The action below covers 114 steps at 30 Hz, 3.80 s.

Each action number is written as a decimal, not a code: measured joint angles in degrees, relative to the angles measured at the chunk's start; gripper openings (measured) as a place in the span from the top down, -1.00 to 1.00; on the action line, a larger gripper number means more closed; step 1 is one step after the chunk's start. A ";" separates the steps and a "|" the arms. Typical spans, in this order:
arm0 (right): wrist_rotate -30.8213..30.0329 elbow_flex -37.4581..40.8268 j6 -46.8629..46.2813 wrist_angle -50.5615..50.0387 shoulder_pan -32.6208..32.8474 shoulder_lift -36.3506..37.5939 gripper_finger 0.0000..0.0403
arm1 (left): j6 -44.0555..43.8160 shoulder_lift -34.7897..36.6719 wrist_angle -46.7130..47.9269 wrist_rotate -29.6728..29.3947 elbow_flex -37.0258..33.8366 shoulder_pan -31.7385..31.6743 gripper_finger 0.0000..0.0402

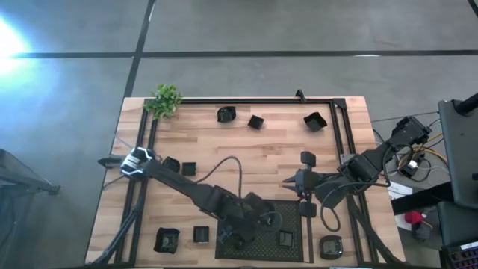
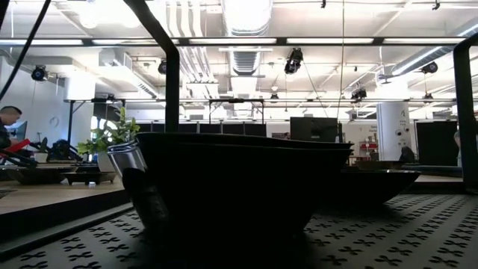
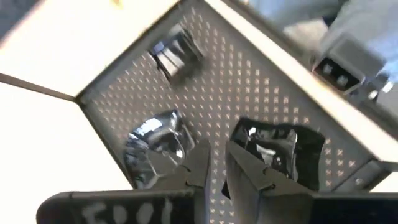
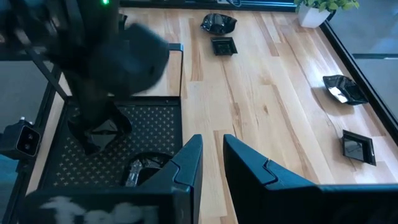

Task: Pick & Place Mini shaped plates
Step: Stack the square plate on top of the other square plate on the shelf

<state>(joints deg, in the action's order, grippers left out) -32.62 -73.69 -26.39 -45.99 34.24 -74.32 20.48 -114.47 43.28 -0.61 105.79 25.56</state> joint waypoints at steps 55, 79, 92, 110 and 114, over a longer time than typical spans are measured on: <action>-4.90 0.00 -34.77 -30.13 -2.70 8.31 0.70 | -13.70 18.61 9.54 -34.28 -0.10 -0.09 0.79; -1.62 0.00 -17.13 -35.07 -38.81 8.31 0.70 | -17.00 18.72 9.28 -37.28 -0.10 -0.07 0.79; 11.56 6.68 -9.19 -32.27 -55.55 8.35 0.70 | -17.49 18.72 9.31 -37.26 -0.10 -0.07 0.79; 24.74 12.85 -2.04 4.08 -56.88 7.80 0.70 | -17.89 18.96 9.51 -37.24 -0.10 -0.09 0.79; 25.03 12.32 -1.81 5.12 -57.57 4.22 0.70 | -17.90 18.96 9.65 -37.23 -0.10 -0.09 0.79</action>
<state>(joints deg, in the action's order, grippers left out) -7.59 -61.37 -28.19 -40.87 -23.33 -70.10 2.58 -95.50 52.93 -37.83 105.69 25.47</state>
